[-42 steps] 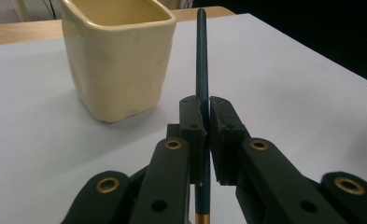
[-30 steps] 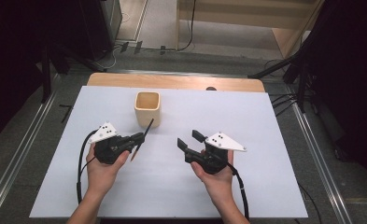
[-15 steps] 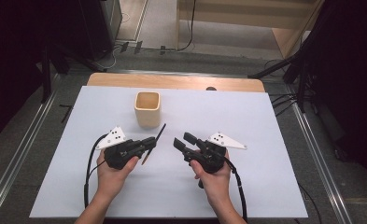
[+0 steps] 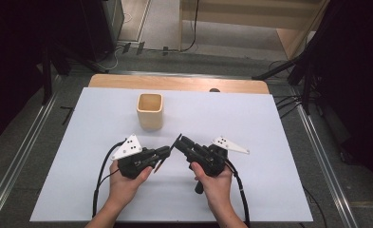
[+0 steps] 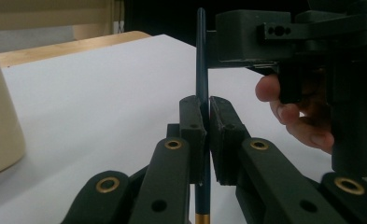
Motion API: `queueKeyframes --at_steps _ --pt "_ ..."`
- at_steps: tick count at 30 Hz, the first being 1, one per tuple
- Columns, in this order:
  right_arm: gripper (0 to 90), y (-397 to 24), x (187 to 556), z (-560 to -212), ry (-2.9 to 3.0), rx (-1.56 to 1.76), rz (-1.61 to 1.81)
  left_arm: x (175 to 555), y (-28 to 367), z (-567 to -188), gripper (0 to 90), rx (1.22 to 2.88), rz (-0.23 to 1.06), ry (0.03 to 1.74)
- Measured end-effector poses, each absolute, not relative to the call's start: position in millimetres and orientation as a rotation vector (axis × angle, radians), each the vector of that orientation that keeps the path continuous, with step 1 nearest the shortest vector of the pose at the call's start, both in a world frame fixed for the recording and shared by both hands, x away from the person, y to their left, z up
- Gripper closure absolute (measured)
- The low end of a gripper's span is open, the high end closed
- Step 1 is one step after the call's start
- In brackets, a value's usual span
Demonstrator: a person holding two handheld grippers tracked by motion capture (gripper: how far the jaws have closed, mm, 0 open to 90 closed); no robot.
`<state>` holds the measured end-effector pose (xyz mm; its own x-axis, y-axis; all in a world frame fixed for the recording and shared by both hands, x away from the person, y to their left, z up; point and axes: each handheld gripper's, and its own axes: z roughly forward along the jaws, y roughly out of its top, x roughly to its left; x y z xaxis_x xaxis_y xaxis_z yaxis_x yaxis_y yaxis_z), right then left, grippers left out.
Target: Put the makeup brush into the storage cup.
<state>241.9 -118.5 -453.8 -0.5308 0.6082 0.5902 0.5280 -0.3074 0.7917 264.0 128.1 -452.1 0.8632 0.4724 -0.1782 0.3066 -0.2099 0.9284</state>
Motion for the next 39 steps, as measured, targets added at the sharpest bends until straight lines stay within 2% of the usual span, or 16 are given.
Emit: queueKeyframes --at_steps 2,5,7,9,11,12,20,33,34,36,39 --pt "69.5 -117 242 -454 1.813 1.500 2.014 262 124 -452 85.4 1.832 0.193 0.569" --pt "85.7 -116 243 -455 1.834 1.519 2.003 260 120 -454 85.4 1.842 0.193 0.560" --pt "86.4 -118 244 -456 1.848 1.514 2.005 259 120 -455 85.2 1.834 0.189 0.560" --pt "86.5 -118 243 -455 1.847 1.476 2.011 259 122 -456 83.9 1.799 0.199 0.568" --pt "86.5 -118 240 -453 1.835 1.433 2.006 261 120 -457 71.5 1.814 0.176 0.589" --pt "86.4 -118 239 -451 1.825 1.408 1.997 261 119 -458 68.5 1.823 0.180 0.588" --pt "86.4 -120 231 -439 1.794 1.275 1.885 258 105 -468 70.5 1.983 0.268 0.579" --pt "86.1 -117 227 -434 1.791 1.213 1.824 255 103 -468 84.3 1.994 0.266 0.544" --pt "85.1 -116 227 -434 1.789 1.219 1.826 255 103 -468 84.7 1.992 0.274 0.544" --pt "77.1 -116 227 -434 1.781 1.239 1.837 255 104 -466 84.9 1.971 0.277 0.557" --pt "73.5 -113 228 -437 1.810 1.256 1.818 255 107 -463 85.0 1.946 0.289 0.572"
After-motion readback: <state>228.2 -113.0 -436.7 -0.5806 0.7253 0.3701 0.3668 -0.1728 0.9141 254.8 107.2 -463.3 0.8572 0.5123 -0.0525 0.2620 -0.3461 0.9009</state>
